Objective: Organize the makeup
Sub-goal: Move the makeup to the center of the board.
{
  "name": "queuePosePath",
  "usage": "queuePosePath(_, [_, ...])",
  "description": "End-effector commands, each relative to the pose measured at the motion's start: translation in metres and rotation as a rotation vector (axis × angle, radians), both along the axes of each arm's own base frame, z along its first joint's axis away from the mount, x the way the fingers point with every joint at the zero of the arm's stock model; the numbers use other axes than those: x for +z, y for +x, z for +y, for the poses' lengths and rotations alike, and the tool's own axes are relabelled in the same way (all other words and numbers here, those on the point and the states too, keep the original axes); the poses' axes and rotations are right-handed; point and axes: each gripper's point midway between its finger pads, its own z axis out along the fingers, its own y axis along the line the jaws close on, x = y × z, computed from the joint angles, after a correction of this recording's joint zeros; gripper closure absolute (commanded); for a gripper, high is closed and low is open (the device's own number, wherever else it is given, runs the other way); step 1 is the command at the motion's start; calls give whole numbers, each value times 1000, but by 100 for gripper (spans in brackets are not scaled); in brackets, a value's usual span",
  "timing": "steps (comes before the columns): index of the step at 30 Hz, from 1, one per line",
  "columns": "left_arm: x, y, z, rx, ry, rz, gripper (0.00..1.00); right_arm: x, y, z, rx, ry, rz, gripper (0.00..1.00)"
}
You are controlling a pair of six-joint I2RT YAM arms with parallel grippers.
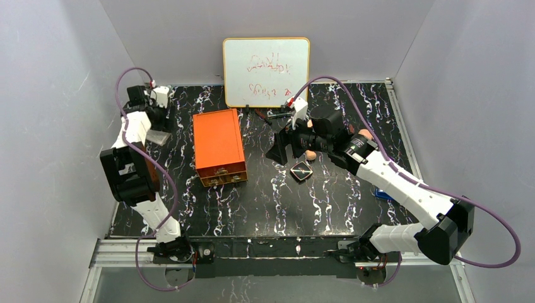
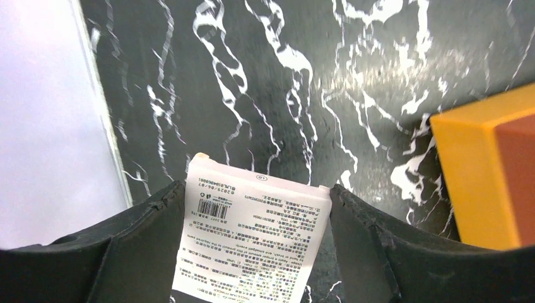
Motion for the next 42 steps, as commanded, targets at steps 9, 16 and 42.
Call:
queuePosePath(9, [168,19,-78,-122,-135,-301,100,-2,1,8,1,35,46,2])
queuePosePath(16, [210,20,-177,-290,-200,-373,100,-12,3,11,-8,15,78,2])
queuePosePath(42, [86,2,-470,-783,-175,-148,100,68,13,-139,-656,21,-179,2])
